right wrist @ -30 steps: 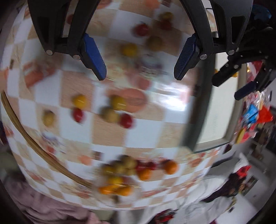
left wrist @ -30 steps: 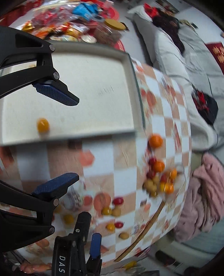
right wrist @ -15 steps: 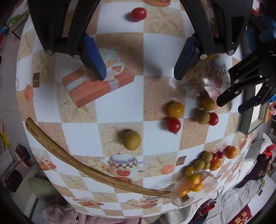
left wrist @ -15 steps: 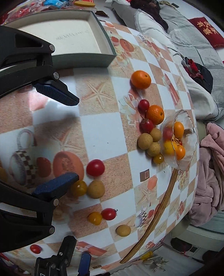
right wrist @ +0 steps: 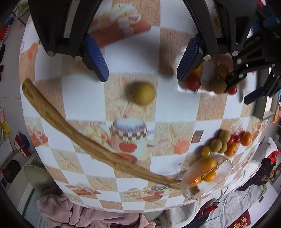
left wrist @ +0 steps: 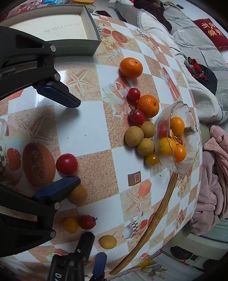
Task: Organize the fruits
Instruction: 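Grasp a red cherry tomato with the left gripper while the right grasps a brown fruit, then carry the red tomato and brown fruit into the white tray and release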
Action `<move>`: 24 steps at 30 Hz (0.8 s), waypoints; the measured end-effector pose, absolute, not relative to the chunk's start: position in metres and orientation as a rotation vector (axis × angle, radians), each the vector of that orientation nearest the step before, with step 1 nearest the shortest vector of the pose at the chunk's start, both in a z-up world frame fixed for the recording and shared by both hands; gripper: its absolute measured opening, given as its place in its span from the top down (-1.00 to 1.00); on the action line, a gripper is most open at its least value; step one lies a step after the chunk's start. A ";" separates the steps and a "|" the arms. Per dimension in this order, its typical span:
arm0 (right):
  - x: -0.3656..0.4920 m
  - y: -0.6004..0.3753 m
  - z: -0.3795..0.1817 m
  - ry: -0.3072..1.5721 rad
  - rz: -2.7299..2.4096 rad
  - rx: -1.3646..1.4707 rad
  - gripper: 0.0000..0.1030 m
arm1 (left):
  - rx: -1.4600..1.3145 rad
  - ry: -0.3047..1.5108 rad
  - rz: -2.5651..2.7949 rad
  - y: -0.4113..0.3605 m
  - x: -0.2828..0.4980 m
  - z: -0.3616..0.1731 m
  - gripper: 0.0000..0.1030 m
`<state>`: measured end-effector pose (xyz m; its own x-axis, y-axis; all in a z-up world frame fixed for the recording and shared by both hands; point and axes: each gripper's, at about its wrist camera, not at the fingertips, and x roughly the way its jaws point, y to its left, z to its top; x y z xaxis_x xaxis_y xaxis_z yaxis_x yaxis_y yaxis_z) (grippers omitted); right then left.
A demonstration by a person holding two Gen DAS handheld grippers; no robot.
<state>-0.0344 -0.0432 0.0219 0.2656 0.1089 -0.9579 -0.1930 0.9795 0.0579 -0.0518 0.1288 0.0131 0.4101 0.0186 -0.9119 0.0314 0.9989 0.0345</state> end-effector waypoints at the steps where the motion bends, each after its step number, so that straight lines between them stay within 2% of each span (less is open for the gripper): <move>1: -0.033 -0.042 0.022 1.287 0.203 -0.081 -0.46 | 0.044 1.149 -0.003 0.128 -0.051 0.013 -0.57; 3: -0.029 -0.038 0.022 1.282 0.200 -0.105 -0.36 | 0.035 1.154 0.005 0.128 -0.050 0.013 -0.52; 5: -0.027 -0.034 0.024 1.274 0.199 -0.134 -0.15 | 0.016 1.160 -0.012 0.127 -0.051 0.014 -0.32; 7: -0.027 -0.034 0.025 1.268 0.199 -0.151 0.23 | 0.024 1.163 -0.023 0.122 -0.052 0.016 -0.13; 9: -0.026 -0.034 0.027 1.270 0.215 -0.142 0.46 | 0.023 1.167 -0.054 0.116 -0.052 0.018 0.33; 11: -0.025 -0.037 0.029 1.276 0.236 -0.101 0.46 | 0.016 1.174 -0.075 0.111 -0.052 0.019 0.56; 14: -0.026 -0.046 0.032 1.286 0.261 -0.012 0.46 | -0.046 1.189 -0.092 0.114 -0.053 0.021 0.56; 24: -0.050 -0.045 0.047 1.285 0.292 -0.007 0.46 | -0.132 1.174 -0.067 0.139 -0.071 0.039 0.56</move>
<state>-0.0496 -0.0447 0.0473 0.2505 0.2111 -0.9448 -0.2187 0.9631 0.1572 -0.0714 0.1391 0.0391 0.3856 -0.1212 -0.9147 -0.0164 0.9903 -0.1381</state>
